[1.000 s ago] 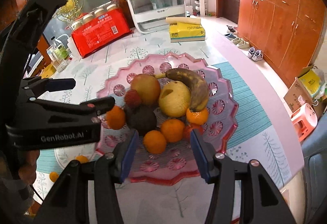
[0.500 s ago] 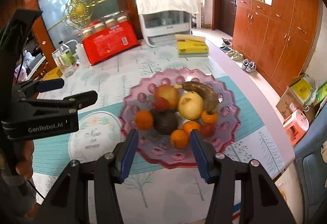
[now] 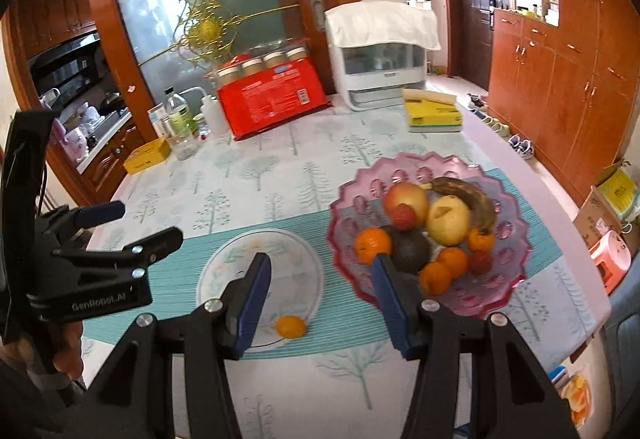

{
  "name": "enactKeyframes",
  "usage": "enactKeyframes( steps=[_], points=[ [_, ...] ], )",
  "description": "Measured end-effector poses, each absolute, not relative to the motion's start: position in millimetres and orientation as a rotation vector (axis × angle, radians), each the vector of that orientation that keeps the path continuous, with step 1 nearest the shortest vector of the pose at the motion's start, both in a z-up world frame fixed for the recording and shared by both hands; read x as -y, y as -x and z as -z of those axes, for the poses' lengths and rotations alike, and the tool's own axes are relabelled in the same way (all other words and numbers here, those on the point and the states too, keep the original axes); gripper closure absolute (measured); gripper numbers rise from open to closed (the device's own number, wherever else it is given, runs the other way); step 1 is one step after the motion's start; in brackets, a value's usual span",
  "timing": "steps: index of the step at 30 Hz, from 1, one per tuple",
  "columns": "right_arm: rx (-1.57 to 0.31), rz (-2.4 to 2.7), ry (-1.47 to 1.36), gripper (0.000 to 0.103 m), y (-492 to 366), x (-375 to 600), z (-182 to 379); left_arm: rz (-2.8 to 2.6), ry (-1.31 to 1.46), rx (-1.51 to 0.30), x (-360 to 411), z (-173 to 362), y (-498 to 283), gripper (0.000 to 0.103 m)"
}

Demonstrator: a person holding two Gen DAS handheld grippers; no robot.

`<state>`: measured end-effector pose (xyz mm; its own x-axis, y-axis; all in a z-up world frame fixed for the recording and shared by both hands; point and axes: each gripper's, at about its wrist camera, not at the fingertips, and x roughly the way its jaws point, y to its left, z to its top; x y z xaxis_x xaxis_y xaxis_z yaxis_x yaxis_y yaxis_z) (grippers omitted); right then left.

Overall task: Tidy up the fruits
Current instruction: 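Move both tools back toward the last two small oranges on the table, then grasp a small orange with the left tool while the right tool grasps another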

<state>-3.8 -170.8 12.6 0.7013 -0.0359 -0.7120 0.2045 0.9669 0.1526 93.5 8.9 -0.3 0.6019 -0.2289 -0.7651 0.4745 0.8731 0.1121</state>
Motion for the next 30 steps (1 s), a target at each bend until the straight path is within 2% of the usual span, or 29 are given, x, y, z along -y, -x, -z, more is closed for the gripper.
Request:
enactKeyframes(
  steps=[10,20,27,30],
  points=[
    [-0.933,0.063,-0.189,0.05,-13,131,44,0.367,-0.302,-0.987,-60,61,-83,0.012],
    [-1.079,0.059,-0.234,0.05,-24,128,109,0.418,-0.272,-1.177,-64,141,-68,0.012],
    [-1.112,0.061,-0.238,0.05,-41,130,134,0.451,-0.215,-1.192,-59,161,-61,0.012],
    [-1.12,0.054,-0.239,0.05,-48,130,141,0.458,-0.196,-1.198,-57,163,-62,0.017]
  ],
)
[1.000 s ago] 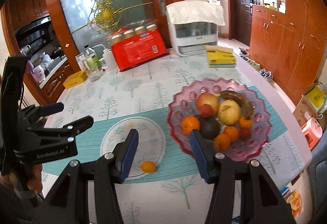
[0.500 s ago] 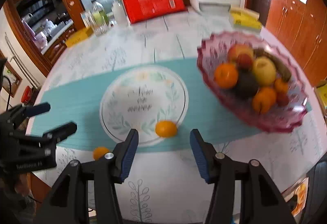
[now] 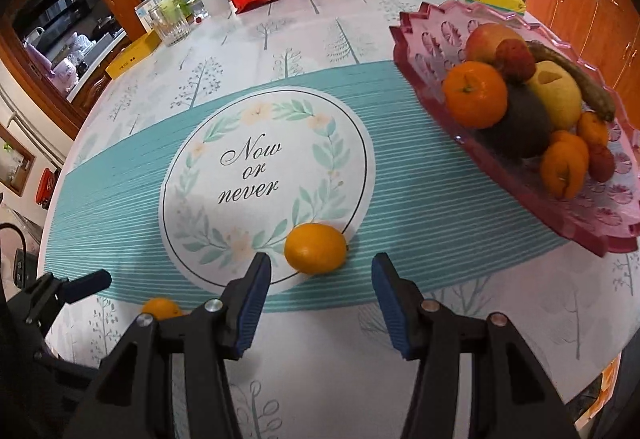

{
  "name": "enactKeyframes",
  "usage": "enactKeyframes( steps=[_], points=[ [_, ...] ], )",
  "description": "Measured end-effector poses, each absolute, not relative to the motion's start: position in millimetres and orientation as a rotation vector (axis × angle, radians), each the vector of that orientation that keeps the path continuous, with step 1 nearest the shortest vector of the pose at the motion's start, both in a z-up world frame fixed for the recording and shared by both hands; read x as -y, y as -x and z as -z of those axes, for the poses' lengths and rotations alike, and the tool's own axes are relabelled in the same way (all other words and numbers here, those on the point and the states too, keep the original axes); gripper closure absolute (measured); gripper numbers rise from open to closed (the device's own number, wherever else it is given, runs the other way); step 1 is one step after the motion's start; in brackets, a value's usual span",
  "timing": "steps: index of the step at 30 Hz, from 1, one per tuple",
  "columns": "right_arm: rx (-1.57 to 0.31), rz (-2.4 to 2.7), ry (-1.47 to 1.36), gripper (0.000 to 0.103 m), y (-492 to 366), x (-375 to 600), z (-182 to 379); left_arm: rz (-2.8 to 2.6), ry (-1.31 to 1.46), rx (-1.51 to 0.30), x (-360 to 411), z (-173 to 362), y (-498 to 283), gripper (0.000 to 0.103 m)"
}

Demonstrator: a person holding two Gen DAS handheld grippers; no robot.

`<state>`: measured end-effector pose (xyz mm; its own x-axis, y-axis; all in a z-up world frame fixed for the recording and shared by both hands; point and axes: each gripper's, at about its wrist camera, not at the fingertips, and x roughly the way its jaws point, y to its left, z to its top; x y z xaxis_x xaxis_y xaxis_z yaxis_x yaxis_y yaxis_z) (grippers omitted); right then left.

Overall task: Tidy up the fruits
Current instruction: 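Grasp a small orange with the left tool while the right tool grasps another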

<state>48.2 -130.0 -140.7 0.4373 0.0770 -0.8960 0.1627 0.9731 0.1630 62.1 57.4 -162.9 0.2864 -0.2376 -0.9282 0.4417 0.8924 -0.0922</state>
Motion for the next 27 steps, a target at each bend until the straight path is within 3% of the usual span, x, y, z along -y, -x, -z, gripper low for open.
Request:
enactKeyframes(
  steps=[4,8,12,16,27],
  points=[
    [-1.125,0.043,-0.23,0.05,-54,128,147,0.462,-0.169,-1.212,-54,169,-64,0.026],
    [-1.145,0.037,-0.215,0.051,-60,127,156,0.468,-0.167,-1.234,-50,176,-64,0.043],
    [-1.148,0.023,-0.212,0.063,-60,128,160,0.469,-0.175,-1.234,-44,178,-63,0.05],
    [-1.143,0.0,-0.205,0.065,-59,128,160,0.488,-0.172,-1.23,-39,177,-60,0.071],
    [-1.136,-0.069,-0.176,0.065,-41,123,144,0.48,-0.186,-1.206,-27,157,-53,0.071]
  ],
)
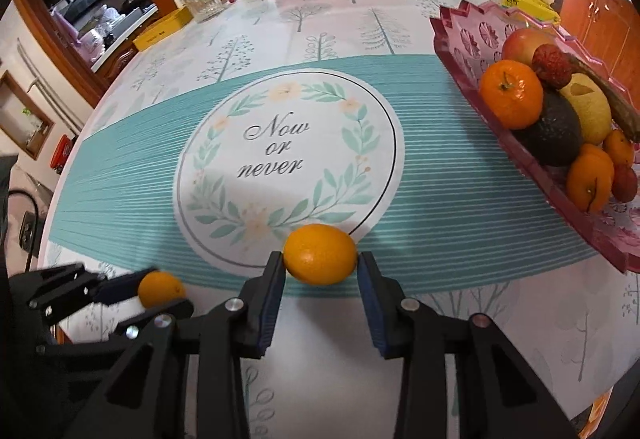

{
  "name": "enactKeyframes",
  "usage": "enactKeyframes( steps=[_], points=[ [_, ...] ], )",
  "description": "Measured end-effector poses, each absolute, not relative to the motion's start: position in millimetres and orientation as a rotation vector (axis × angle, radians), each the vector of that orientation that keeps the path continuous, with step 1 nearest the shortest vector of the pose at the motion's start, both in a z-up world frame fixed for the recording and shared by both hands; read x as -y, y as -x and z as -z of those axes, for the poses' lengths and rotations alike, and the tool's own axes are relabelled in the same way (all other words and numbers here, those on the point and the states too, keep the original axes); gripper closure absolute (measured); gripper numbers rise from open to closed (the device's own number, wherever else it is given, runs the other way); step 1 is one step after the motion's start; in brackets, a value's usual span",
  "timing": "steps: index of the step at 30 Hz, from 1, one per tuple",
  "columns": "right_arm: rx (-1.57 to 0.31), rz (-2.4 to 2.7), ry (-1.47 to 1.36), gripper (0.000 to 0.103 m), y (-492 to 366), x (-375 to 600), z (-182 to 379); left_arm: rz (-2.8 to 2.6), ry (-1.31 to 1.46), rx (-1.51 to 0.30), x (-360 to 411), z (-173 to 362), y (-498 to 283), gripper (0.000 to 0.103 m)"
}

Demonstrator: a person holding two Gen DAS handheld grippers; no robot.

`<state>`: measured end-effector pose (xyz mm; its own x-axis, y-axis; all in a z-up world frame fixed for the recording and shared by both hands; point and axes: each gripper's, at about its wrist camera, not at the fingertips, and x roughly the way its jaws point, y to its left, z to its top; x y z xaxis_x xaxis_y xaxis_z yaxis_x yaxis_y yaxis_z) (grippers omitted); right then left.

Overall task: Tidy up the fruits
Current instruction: 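Grasp a small orange with the left tool while the right tool grasps another, then lower both small oranges into the pink bowl and open both tools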

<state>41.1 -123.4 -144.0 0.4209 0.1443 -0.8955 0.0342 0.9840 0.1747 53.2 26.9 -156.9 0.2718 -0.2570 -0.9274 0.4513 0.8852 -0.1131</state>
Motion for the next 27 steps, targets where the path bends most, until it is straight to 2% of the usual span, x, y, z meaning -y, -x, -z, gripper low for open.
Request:
enactKeyframes(
  steps=[12,22,27],
  points=[
    [-1.026,-0.093,-0.088,0.065,-14,145,73,0.501,-0.199,-1.057,14,81,-55,0.071],
    [-0.872,-0.036,-0.045,0.065,9,208,7,0.583,-0.217,-0.9,97,16,-47,0.071],
    [-0.827,-0.002,-0.041,0.065,14,248,-7,0.608,-0.223,-0.88,142,8,-47,0.071]
  ],
)
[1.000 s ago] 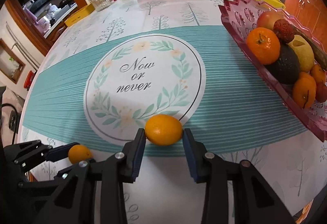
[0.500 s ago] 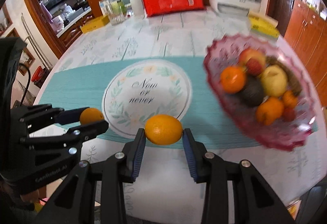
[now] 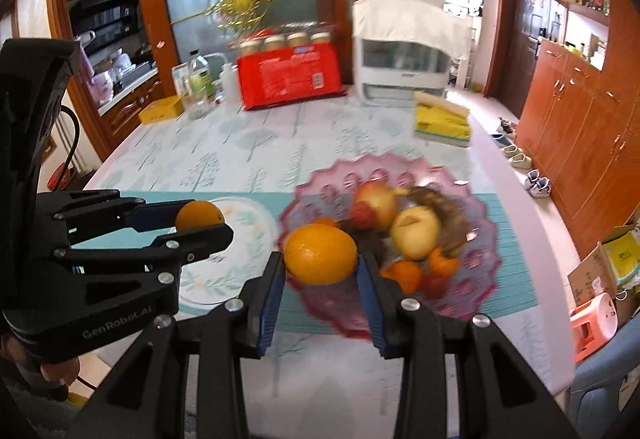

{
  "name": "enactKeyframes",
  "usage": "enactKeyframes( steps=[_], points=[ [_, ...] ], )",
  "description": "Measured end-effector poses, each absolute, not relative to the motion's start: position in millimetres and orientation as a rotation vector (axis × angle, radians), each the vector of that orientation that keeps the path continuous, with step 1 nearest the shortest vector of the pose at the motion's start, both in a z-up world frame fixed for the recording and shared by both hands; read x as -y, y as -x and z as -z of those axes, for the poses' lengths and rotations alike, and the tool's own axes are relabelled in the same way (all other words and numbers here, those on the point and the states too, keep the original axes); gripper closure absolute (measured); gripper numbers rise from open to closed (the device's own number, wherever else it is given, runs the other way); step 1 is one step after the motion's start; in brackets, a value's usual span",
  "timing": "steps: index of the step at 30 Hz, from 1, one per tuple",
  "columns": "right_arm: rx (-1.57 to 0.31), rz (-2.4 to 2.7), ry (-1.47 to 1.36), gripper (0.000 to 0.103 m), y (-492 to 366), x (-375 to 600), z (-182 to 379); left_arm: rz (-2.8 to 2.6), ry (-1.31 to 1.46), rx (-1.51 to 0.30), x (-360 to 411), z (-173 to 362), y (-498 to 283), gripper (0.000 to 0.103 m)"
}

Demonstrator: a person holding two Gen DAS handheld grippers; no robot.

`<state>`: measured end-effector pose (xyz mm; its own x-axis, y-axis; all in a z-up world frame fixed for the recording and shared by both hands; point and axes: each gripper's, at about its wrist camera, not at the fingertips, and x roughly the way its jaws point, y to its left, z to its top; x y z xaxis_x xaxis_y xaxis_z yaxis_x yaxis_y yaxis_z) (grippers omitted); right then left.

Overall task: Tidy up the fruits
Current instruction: 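Lower both small oranges into the pink bowl and open both tools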

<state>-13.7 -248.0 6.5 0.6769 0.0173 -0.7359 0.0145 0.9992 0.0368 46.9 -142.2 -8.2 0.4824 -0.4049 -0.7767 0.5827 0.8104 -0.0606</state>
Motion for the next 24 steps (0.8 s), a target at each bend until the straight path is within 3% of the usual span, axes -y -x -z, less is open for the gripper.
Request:
enactKeyframes(
  steps=[11,24],
  points=[
    [-0.846,0.025,-0.099,0.065,-10,331,8,0.57,-0.215,-0.944,217,42,-65,0.071],
    [-0.95,-0.05,-0.122,0.065,-46,353,50,0.468,-0.19,-1.078,234,93,-89,0.071]
  ],
)
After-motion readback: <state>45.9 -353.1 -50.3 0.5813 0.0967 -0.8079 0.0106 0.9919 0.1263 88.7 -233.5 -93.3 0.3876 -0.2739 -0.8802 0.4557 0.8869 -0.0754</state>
